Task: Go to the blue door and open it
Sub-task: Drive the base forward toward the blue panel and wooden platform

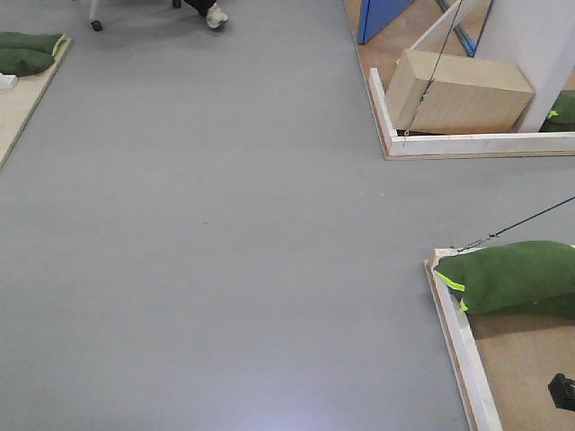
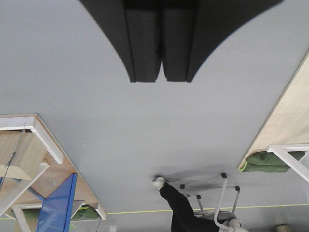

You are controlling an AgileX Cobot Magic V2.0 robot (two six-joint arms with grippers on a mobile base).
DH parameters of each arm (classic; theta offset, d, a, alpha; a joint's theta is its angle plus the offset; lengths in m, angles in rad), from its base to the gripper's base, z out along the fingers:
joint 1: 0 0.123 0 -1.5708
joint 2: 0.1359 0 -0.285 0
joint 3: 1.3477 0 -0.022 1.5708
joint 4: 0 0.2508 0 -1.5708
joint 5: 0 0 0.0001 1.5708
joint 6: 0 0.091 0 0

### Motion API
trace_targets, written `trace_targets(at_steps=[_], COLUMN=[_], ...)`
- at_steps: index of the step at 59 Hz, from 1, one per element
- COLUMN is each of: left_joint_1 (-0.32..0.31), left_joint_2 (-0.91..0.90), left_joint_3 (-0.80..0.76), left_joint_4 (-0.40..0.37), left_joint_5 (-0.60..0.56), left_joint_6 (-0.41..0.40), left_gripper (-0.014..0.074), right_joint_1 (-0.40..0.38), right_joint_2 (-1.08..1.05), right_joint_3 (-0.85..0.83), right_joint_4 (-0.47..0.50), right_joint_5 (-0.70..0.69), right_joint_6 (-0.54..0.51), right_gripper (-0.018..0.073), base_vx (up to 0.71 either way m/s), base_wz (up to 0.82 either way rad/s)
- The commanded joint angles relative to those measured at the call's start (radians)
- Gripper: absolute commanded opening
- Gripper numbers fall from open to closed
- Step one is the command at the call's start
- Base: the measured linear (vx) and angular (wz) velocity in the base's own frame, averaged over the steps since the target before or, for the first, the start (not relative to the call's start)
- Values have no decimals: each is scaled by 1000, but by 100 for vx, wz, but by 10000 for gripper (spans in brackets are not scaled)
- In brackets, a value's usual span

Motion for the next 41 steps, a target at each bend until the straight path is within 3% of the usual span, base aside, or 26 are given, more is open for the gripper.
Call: trace_targets(at_steps=[1, 23, 41], left_joint_1=[-3, -14, 40], left_joint_2=[-18, -17, -17], left_joint_3=[-27, -27, -27], left_joint_4=[-2, -2, -2], left_joint_5=[-81, -81, -81], left_joint_6=[-7, -7, -7], left_gripper=[73, 73, 73], right_joint_1=[-6, -22, 112], right_joint_2=[-15, -20, -20], right_joint_3=[1, 1, 0], right_joint_4=[-7, -7, -7], right_joint_5=[-78, -77, -71], right_joint_6=[-3, -3, -3], right_gripper=[8, 8, 8], base_vx=[5, 11, 21], base_wz=[3, 7, -10])
